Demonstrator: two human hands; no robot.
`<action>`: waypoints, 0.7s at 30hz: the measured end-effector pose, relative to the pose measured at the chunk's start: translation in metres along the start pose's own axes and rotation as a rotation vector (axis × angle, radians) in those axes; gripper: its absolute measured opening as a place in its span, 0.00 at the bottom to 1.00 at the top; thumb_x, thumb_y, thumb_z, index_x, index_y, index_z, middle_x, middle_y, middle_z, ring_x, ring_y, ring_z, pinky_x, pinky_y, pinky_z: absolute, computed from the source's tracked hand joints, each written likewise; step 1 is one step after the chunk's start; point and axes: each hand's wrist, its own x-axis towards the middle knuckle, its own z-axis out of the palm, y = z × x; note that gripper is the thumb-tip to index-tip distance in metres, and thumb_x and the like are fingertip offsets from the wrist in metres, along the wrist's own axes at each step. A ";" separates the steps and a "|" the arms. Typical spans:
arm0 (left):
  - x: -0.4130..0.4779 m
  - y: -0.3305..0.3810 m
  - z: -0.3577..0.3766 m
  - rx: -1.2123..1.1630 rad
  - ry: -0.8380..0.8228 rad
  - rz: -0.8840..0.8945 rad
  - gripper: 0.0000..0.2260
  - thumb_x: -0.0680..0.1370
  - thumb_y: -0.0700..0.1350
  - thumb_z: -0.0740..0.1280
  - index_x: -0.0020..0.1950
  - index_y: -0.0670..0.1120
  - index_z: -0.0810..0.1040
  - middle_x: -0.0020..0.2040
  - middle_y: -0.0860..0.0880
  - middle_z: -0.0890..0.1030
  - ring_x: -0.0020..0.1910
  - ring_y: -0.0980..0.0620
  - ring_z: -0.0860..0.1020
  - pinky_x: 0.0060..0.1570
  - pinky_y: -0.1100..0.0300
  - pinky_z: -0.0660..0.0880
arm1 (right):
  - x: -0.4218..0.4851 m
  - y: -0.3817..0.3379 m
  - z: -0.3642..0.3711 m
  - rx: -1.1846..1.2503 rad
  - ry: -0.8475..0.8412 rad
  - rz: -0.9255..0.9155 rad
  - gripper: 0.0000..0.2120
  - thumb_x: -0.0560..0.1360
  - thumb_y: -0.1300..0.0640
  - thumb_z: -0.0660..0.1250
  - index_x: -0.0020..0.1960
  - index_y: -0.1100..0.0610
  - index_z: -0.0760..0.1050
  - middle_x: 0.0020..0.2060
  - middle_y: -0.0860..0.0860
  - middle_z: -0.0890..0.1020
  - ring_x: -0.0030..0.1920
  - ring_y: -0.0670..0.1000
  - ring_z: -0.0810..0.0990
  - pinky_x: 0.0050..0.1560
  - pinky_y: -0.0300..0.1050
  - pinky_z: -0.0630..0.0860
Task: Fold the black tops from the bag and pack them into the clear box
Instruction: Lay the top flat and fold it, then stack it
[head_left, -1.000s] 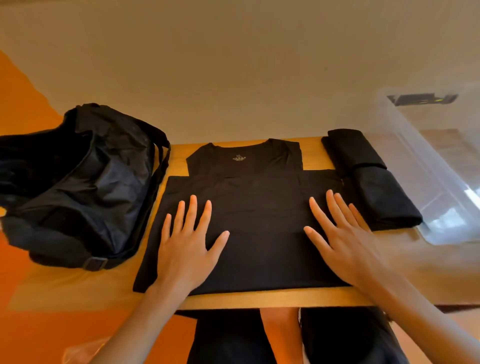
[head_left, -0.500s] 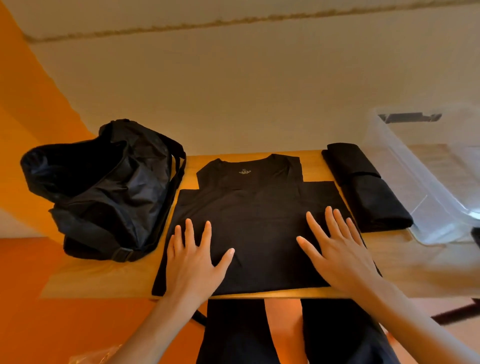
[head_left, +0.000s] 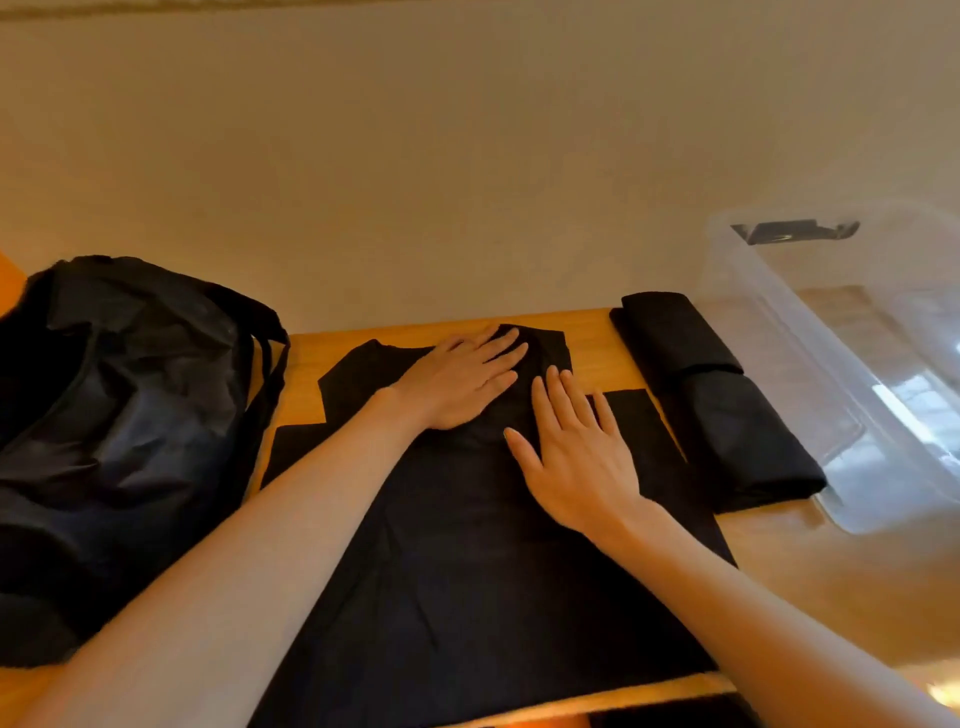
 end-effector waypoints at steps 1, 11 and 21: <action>0.006 -0.009 0.000 0.018 -0.006 0.018 0.25 0.87 0.57 0.45 0.84 0.56 0.46 0.84 0.57 0.43 0.82 0.57 0.38 0.81 0.52 0.41 | -0.002 0.003 0.001 0.002 0.012 0.000 0.38 0.81 0.32 0.35 0.83 0.54 0.39 0.82 0.51 0.40 0.81 0.50 0.34 0.81 0.54 0.39; 0.022 -0.025 -0.006 -0.016 0.122 0.155 0.28 0.86 0.59 0.49 0.84 0.54 0.45 0.84 0.55 0.43 0.82 0.56 0.39 0.79 0.56 0.40 | -0.003 0.011 0.000 -0.021 0.057 -0.024 0.37 0.81 0.30 0.35 0.83 0.49 0.40 0.82 0.53 0.40 0.81 0.53 0.34 0.81 0.54 0.35; 0.024 -0.005 0.004 0.149 -0.041 0.079 0.28 0.84 0.62 0.43 0.83 0.58 0.41 0.84 0.56 0.40 0.81 0.54 0.35 0.81 0.49 0.39 | -0.047 0.011 0.000 0.015 0.044 -0.021 0.35 0.81 0.29 0.34 0.82 0.46 0.37 0.81 0.53 0.36 0.80 0.53 0.31 0.79 0.53 0.31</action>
